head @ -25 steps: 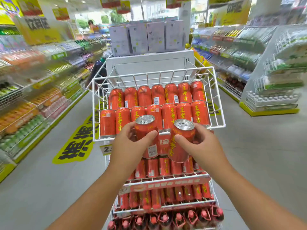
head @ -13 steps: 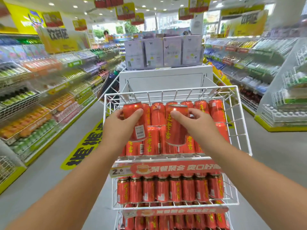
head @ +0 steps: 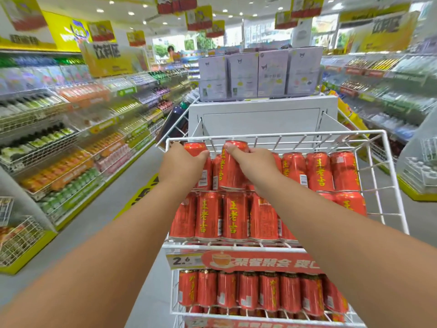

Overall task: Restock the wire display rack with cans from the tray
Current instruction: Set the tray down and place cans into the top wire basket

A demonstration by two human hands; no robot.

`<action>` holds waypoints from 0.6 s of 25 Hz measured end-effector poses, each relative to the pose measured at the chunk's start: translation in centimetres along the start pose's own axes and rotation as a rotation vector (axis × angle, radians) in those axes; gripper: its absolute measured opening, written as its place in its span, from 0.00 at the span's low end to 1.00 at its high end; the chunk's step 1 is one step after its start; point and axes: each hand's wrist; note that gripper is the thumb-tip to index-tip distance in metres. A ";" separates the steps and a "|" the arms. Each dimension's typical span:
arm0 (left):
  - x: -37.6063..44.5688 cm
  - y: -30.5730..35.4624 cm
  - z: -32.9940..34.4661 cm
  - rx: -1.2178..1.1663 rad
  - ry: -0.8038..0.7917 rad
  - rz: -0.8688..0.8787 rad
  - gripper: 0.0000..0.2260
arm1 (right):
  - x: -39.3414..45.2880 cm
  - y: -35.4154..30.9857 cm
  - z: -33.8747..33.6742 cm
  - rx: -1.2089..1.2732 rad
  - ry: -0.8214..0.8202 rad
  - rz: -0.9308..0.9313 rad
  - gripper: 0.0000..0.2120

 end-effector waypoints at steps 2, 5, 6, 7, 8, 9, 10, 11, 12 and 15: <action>0.8 -0.4 0.5 0.047 -0.011 -0.003 0.27 | 0.7 0.3 1.0 -0.018 0.012 0.003 0.41; 1.6 -1.0 1.2 0.098 -0.014 -0.011 0.25 | 0.7 0.1 2.1 -0.086 0.020 -0.005 0.43; 1.7 -1.1 1.4 0.109 -0.013 -0.013 0.24 | 0.7 0.0 2.4 -0.109 0.028 -0.006 0.44; 1.9 -1.2 1.7 0.118 -0.012 -0.010 0.24 | 0.6 -0.1 2.7 -0.117 0.038 -0.002 0.46; 2.0 -1.4 1.8 0.123 -0.012 -0.009 0.25 | 0.6 -0.2 3.0 -0.121 0.044 0.003 0.48; 2.2 -1.5 1.9 0.124 -0.010 -0.011 0.25 | 0.6 -0.2 3.3 -0.130 0.045 0.002 0.50; 2.4 -1.7 1.9 0.122 -0.007 -0.016 0.26 | 0.7 -0.2 3.6 -0.146 0.042 0.005 0.50; 2.6 -1.9 1.9 0.120 0.000 -0.020 0.28 | 0.9 -0.1 3.9 -0.160 0.036 0.006 0.50; 2.6 -2.0 1.9 0.119 0.009 -0.023 0.30 | 1.0 0.0 4.1 -0.169 0.032 0.014 0.50; 2.8 -2.2 1.9 0.186 0.032 -0.008 0.31 | 1.2 -0.1 4.6 -0.163 0.056 0.043 0.48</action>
Point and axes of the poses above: each hand's wrist, its own x-axis towards the middle knuckle, its own z-axis out of the palm, y = z × x, and after that the axes turned 3 degrees about x, right-handed
